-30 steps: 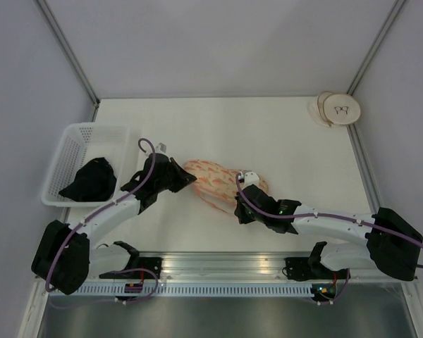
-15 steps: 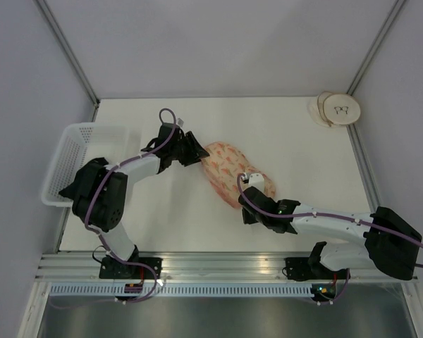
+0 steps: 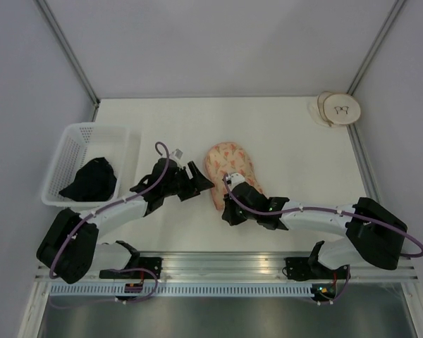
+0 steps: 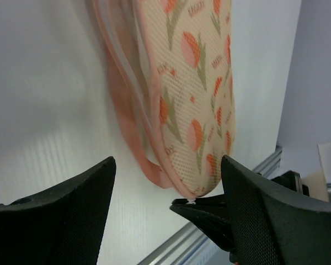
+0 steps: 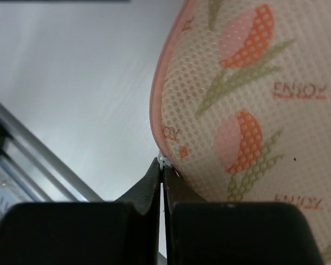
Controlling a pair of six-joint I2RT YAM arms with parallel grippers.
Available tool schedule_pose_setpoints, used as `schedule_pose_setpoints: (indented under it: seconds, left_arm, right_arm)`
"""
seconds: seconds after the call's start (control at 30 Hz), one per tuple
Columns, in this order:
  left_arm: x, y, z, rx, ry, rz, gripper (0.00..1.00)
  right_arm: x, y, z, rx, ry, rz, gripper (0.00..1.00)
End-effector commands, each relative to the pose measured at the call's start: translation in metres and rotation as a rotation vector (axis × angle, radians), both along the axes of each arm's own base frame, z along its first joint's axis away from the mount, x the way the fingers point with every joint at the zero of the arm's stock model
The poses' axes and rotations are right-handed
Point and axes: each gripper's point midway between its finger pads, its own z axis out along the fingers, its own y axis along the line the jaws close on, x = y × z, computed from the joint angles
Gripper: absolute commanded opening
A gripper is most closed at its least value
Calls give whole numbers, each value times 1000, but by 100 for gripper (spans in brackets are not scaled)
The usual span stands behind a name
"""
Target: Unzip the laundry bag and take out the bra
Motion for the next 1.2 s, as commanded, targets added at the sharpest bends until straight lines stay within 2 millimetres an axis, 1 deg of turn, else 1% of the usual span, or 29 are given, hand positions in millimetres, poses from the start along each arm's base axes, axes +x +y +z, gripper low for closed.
schedule_pose_setpoints:
  seconds: [0.0,0.03,0.07,0.17,0.2,0.27,0.3,0.33,0.4,0.43,0.53,0.6,0.67,0.7,0.73,0.8,0.83,0.9,0.93,0.97,1.03,1.07,1.1,1.13,1.17]
  left_arm:
    - [-15,-24,16,-120,-16,-3,81]
    - [-18,-29,17,-125,-21,-11,81]
    - [-24,-38,17,-125,-26,-42,81]
    - [-28,-53,15,-125,-1,-85,79]
    - [-28,-55,7,-116,16,-87,77]
    - [-28,-59,1,-115,31,-89,72]
    - [-29,-59,-3,-116,40,-91,65]
    - [-28,-61,-7,-120,47,-89,46]
    - [-28,-61,-12,-118,59,-85,21]
    - [-28,-60,-14,-111,63,-81,2]
    - [-21,-56,-13,-95,49,-46,2]
    - [-13,-52,-9,-61,23,-21,2]
    - [-2,-45,-4,-28,4,-4,2]
    - [1,-43,-2,-27,-3,-5,2]
    - [10,-37,1,-18,-20,6,2]
    - [18,-33,7,-17,-25,5,2]
    - [26,-28,12,-13,-44,7,2]
    - [27,-27,11,-7,-35,-20,2]
    - [29,-25,12,3,-50,-40,2]
    - [31,-27,14,5,-56,-58,2]
    - [28,-26,5,39,-39,-111,2]
    - [32,-28,9,41,-49,-126,2]
    - [30,-28,2,53,-27,-148,2]
    - [32,-26,0,70,-43,-177,2]
    - [39,-28,6,68,-63,-197,2]
  right_arm:
    - [-5,55,46,221,-36,186,0]
    - [-7,58,48,233,-32,204,0]
    - [-8,61,52,248,-37,215,0]
    - [-8,63,54,263,-43,221,1]
    - [-8,63,56,271,-47,221,0]
    - [-9,61,55,272,-45,217,0]
    - [-9,60,57,275,-49,215,0]
    - [-9,59,56,271,-50,213,1]
    - [-8,54,53,249,-50,195,0]
    - [-9,51,51,240,-47,193,0]
    - [-10,44,47,217,-46,177,0]
    - [-9,34,39,172,-38,149,0]
    - [-13,21,26,116,-12,132,0]
    - [-14,18,23,104,-10,126,0]
    - [-18,6,10,54,18,109,0]
    - [-21,-3,2,24,33,93,0]
    - [-25,-13,-8,-9,54,72,0]
    - [-22,-27,-17,-62,48,18,0]
    - [-16,-43,-26,-127,37,-52,0]
    - [-12,-51,-30,-165,31,-87,0]
    - [-5,-69,-36,-248,20,-164,0]
    - [6,-81,-37,-292,-17,-246,0]
    - [12,-89,-38,-319,-25,-286,0]
    - [19,-91,-34,-327,-40,-319,0]
    - [25,-101,-32,-359,-61,-362,0]
